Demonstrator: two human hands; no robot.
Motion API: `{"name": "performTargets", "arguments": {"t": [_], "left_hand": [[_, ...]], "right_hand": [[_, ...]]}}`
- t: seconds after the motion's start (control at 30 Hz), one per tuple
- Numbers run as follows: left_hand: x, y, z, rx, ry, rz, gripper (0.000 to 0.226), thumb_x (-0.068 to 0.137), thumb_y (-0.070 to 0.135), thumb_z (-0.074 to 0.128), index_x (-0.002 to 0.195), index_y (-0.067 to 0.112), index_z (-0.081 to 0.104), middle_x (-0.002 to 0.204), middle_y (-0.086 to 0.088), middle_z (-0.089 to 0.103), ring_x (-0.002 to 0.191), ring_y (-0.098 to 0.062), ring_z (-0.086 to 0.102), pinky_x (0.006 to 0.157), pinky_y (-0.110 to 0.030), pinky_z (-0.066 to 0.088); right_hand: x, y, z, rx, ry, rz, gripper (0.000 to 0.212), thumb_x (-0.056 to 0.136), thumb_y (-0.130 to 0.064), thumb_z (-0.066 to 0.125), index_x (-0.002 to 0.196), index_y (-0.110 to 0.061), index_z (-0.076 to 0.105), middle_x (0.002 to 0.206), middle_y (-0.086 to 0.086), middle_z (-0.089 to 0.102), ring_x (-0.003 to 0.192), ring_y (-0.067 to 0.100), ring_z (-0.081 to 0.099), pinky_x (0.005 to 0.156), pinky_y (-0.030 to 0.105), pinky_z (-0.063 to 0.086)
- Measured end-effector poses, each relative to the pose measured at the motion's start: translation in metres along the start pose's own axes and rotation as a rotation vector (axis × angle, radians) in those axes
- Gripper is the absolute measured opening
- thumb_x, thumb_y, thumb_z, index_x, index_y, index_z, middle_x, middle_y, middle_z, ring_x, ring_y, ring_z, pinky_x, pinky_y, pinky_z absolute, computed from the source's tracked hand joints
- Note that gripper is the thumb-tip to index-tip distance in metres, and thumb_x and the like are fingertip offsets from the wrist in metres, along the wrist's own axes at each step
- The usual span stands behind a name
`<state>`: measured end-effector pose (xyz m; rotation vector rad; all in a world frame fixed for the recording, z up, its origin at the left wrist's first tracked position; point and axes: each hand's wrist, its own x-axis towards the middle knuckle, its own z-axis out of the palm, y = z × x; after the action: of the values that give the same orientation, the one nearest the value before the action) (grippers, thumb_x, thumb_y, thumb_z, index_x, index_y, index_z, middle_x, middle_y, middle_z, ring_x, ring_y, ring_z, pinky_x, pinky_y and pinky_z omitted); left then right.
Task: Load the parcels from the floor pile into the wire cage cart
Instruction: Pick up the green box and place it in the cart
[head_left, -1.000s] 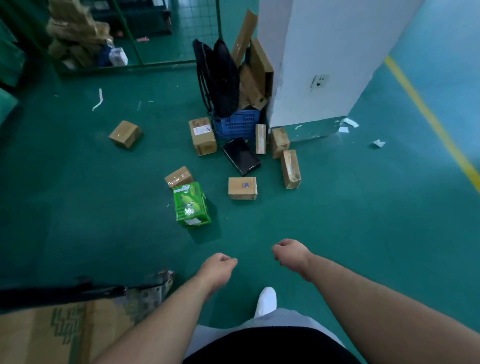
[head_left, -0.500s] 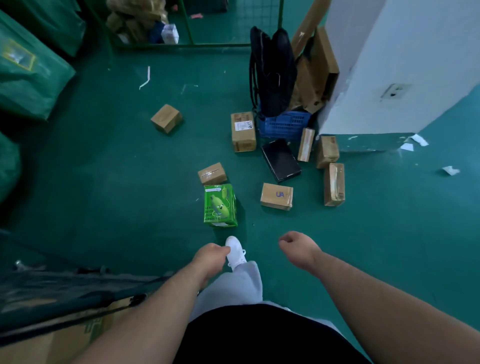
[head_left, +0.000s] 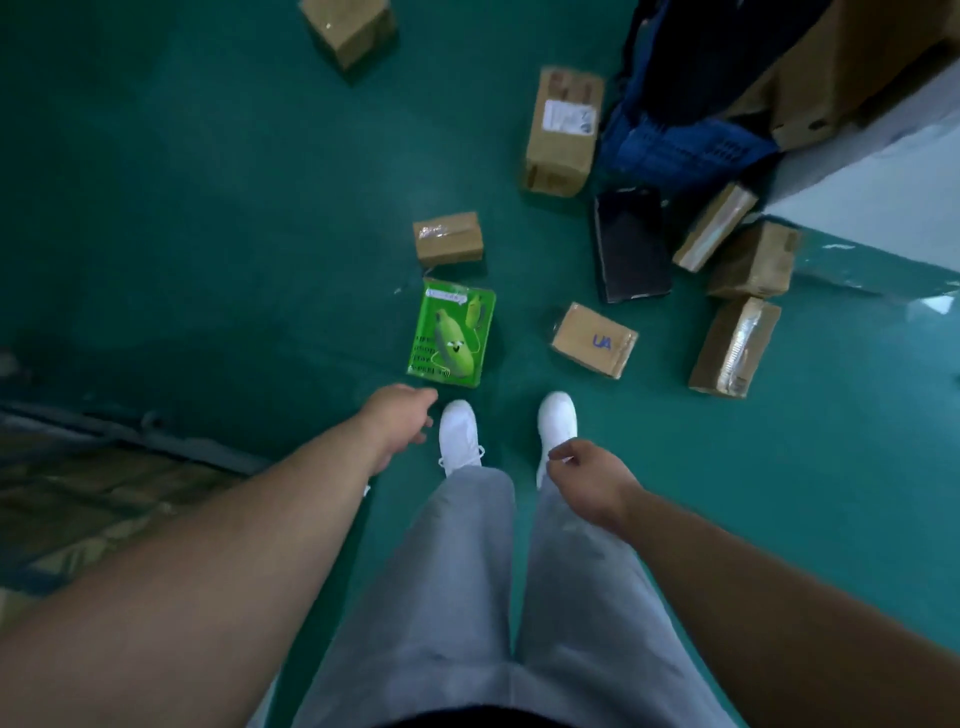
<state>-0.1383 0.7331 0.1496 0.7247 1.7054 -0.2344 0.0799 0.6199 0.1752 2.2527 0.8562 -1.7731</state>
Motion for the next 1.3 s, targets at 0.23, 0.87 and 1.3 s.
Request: {"name": "performTargets", "arguments": {"t": [0.23,0.87,1.3], "left_hand": [[0.169,-0.03,0.034,-0.39,0.01,-0.31,0.04,0.103,0.043,0.051,0.134,0.019,0.055,0.107,-0.006,0.064,0.087,-0.022,0.063,0.081,-0.036,0.048],[0.313,-0.065,0.126,-1.373,0.053,-0.419,0.025,0.081,0.021,0.054,0.105,0.019,0.061,0.131,-0.005,0.06,0.113,-0.043,0.059,0.11,-0.073,0.03],[0.009,-0.096,0.132,-1.491,0.068,-0.695,0.051,0.097,0.059,0.051,0.077,0.013,0.063,0.059,-0.007,0.066,0.07,-0.026,0.06,0.071,-0.039,0.055]], "right_hand": [[0.209,-0.069,-0.002,-0.384,-0.082,-0.119,0.045,0.099,-0.032,0.053,0.143,-0.02,0.053,0.141,0.01,0.06,0.122,0.03,0.06,0.102,0.033,0.049],[0.456,-0.097,0.016,-0.017,0.035,-0.017,0.082,0.078,-0.079,0.041,0.143,-0.031,0.051,0.144,0.002,0.053,0.126,0.031,0.054,0.105,0.058,0.045],[0.198,-0.02,-0.059,-0.071,-0.224,0.171,0.047,0.083,-0.06,0.076,0.108,-0.021,0.065,0.103,-0.005,0.077,0.114,0.022,0.067,0.086,0.039,0.05]]}}
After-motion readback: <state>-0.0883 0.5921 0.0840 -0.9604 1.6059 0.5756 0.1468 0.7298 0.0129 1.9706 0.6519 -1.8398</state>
